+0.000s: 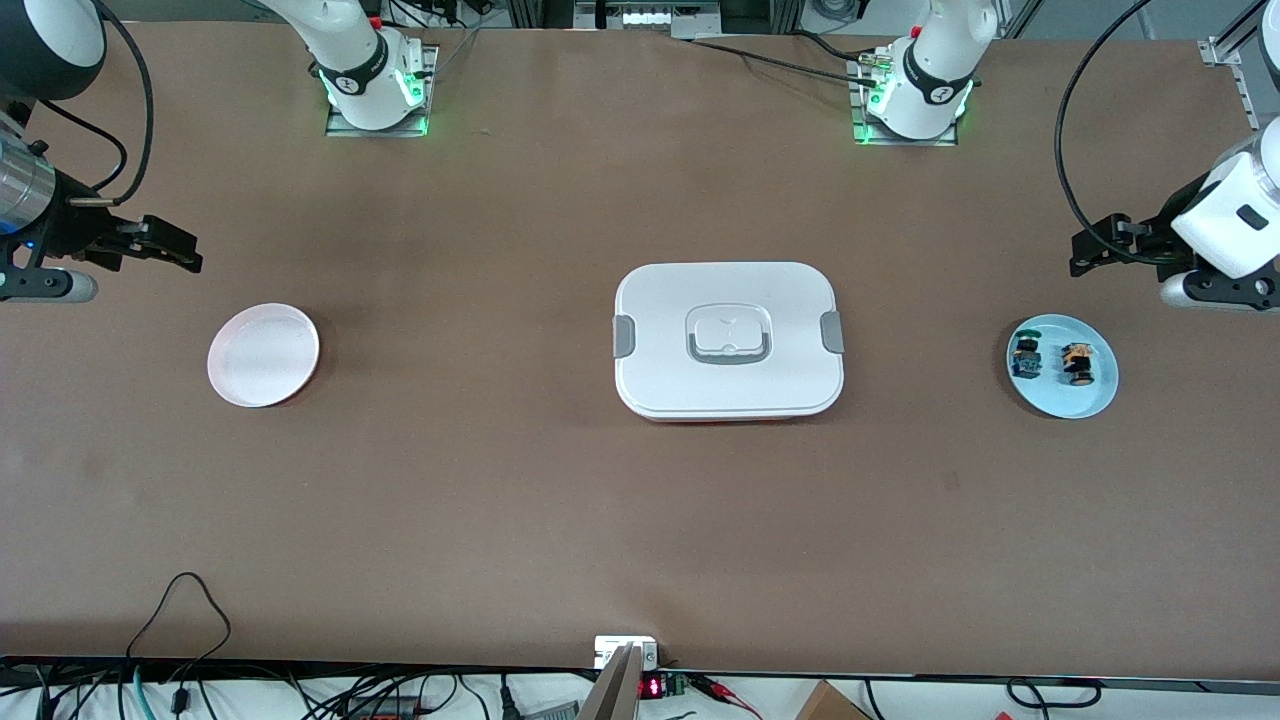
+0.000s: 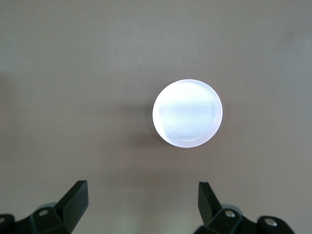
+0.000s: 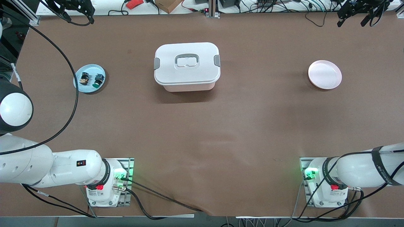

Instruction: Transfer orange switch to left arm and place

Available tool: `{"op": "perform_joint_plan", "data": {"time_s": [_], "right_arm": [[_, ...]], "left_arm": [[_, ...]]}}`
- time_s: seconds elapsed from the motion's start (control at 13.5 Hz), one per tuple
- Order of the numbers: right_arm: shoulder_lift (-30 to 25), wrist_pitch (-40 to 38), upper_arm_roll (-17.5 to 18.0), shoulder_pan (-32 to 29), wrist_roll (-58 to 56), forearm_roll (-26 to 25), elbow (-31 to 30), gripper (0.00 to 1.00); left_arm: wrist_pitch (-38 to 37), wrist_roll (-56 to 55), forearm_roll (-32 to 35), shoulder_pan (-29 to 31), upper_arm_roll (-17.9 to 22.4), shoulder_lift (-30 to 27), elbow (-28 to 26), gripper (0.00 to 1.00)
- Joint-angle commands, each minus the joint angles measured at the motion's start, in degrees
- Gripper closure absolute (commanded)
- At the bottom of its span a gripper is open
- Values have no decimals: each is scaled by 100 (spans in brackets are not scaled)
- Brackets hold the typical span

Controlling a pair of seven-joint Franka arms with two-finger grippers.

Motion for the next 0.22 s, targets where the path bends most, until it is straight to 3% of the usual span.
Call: {"op": "perform_joint_plan", "data": {"time_s": [0.0, 0.15], "right_arm": [[-45, 75, 89, -83, -63, 27, -16, 0], [-36, 75, 89, -92, -125, -8, 1, 0]], "left_arm": [[7, 49, 21, 26, 82, 169, 239, 0], [-19, 50, 30, 27, 82, 170, 231, 0]]}}
